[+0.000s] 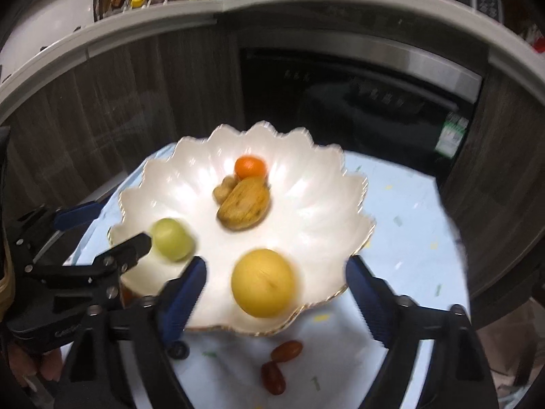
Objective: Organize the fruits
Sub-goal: 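Open both tools to drop the apple and grapefruit into the bowl, then withdraw both tools from the bowl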
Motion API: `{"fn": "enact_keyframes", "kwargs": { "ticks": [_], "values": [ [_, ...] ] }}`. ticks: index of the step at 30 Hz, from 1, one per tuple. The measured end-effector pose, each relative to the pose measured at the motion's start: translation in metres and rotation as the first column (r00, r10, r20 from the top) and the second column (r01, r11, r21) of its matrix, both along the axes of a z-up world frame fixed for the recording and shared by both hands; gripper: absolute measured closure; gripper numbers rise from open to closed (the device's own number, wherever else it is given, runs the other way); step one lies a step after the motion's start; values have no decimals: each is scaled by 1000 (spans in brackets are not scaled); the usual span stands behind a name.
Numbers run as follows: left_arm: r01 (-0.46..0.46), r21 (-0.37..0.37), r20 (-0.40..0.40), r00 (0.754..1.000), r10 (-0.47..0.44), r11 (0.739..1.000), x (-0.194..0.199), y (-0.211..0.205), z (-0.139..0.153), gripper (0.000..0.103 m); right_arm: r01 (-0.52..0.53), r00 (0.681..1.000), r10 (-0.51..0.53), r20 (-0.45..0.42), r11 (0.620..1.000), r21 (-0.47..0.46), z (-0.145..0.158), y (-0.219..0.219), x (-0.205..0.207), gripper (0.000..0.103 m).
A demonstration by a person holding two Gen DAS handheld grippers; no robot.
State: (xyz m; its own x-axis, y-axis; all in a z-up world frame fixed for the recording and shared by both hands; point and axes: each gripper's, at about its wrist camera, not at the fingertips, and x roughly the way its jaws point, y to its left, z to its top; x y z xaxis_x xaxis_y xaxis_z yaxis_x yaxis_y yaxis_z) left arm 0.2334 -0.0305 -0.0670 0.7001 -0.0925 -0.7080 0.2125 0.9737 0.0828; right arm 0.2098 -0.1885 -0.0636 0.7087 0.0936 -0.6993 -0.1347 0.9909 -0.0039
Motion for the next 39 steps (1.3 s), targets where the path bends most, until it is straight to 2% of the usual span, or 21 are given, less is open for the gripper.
{"fn": "enact_keyframes", "kwargs": {
  "ticks": [2, 4, 7, 39],
  "values": [
    [-7, -3, 2, 1000, 7, 1000, -1, 2, 2, 24, 10, 1000, -11, 5, 1000, 5, 3, -2, 0, 17],
    [-17, -3, 8, 1000, 17, 1000, -3, 3, 4, 14, 18, 1000, -18, 8, 1000, 8, 4, -3, -1, 17],
    [-32, 0, 22, 999, 32, 999, -7, 5, 7, 9, 24, 1000, -24, 8, 1000, 7, 4, -3, -4, 16],
    [-44, -13, 99, 994, 45, 999, -73, 15, 52, 5, 70, 991, -70, 110, 998, 9, 51, -7, -72, 14]
  ]
}}
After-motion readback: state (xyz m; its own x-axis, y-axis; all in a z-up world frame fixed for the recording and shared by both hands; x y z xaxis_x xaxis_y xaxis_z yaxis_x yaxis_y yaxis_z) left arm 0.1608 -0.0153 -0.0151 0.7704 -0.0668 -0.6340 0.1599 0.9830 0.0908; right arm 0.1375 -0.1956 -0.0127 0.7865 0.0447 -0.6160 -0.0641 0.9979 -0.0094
